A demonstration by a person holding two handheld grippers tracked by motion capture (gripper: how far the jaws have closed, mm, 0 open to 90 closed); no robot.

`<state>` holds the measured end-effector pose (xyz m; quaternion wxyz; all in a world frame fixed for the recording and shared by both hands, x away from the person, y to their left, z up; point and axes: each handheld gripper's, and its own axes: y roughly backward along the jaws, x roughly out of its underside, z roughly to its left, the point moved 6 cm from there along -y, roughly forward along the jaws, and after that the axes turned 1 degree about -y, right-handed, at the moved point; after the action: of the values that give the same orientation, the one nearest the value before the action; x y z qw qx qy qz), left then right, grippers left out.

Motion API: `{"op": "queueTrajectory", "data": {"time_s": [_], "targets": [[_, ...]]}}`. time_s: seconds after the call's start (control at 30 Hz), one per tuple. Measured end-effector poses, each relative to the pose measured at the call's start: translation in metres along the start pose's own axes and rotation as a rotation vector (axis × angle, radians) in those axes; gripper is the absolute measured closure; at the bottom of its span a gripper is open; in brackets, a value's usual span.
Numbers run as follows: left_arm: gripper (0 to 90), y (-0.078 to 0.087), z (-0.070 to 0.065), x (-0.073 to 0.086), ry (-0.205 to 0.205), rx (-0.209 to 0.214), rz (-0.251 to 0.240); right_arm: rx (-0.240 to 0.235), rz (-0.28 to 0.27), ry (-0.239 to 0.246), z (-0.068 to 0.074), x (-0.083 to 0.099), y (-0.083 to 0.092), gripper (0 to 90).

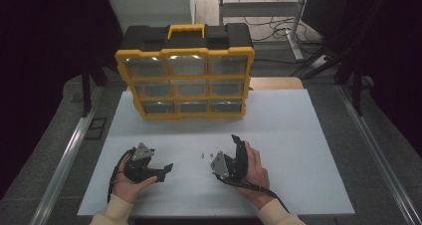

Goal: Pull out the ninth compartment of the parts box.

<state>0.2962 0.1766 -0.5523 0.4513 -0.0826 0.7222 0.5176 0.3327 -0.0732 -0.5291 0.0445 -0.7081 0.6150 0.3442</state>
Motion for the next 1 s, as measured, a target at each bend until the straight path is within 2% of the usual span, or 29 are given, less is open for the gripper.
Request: {"op": "queueTrajectory", "data": {"time_s": [0.6, 0.8, 1.0], "targets": [[12.5, -0.0004, -0.0008, 0.0, -0.004, 0.0, 0.001, 0.022, -0.002, 0.049, -0.0004, 0.0006, -0.0014, 17.0], [12.5, -0.0007, -0.0008, 0.0002, -0.005, 0.001, 0.003, 0.031, 0.0, 0.091, -0.0015, 0.0008, -0.0012, 17.1], [12.5, -0.0007, -0.0014, -0.0001, -0.005, 0.002, 0.002, 0.038, 0.002, 0.106, -0.0022, 0.0017, -0.002, 17.3]]}}
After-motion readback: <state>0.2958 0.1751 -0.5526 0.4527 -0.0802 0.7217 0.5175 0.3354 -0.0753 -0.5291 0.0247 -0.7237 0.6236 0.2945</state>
